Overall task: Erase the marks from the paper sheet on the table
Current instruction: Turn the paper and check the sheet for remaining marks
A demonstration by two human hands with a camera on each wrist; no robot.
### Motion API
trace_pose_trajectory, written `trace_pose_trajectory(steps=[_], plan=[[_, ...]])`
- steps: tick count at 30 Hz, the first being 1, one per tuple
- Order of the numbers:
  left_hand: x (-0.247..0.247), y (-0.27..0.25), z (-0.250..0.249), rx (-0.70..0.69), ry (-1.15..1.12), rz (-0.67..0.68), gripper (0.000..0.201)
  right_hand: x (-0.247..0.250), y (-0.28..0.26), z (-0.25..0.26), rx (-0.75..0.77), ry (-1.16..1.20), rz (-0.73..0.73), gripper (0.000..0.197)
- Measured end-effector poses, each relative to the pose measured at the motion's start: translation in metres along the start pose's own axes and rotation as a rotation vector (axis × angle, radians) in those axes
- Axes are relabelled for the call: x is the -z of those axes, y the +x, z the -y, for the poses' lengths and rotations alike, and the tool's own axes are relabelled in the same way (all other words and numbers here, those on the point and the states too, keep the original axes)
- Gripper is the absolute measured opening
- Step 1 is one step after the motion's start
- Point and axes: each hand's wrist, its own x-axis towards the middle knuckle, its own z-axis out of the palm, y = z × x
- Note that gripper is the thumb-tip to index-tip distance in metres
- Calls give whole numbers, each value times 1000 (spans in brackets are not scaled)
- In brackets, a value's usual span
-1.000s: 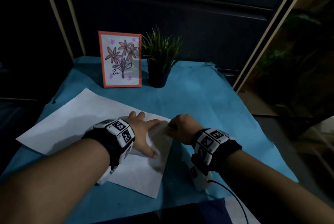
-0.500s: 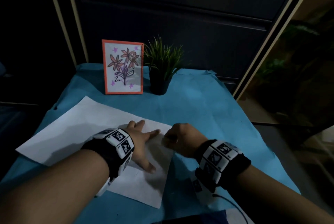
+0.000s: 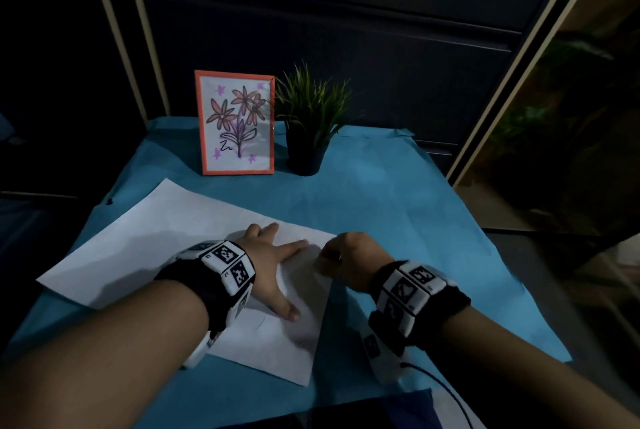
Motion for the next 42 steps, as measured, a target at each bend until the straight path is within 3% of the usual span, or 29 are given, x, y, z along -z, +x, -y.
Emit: trace_pose_trajectory(steps=[3,6,12,22,27,34,39,42], plan=[[-2,-3,2,-56,-30,-43,111,-9,-14,1,59,33,6,21],[-5,-5,2,-62,-40,-85,101,-6,-8,-4,20,62,-50,18],[-7,1,0,-44,-11,-117,104,7,8,0,65,24,-57,22],[-5,0,-2,-58,14,-29,116,-8,-10,7,146,-152,74,22],[-4,-2,-3,-65,30,-31,115,0,6,9,42,-109,-14,20],[-5,1,-3,-35,18,-9,119,-6,-15,12,165,-168,80,23],[-4,-1,-3,-43,25,-4,121,4,6,14,86,-135,3,20],[-4,0,-2,-36,29,10,123,0,-2,17,99,-167,29,23]])
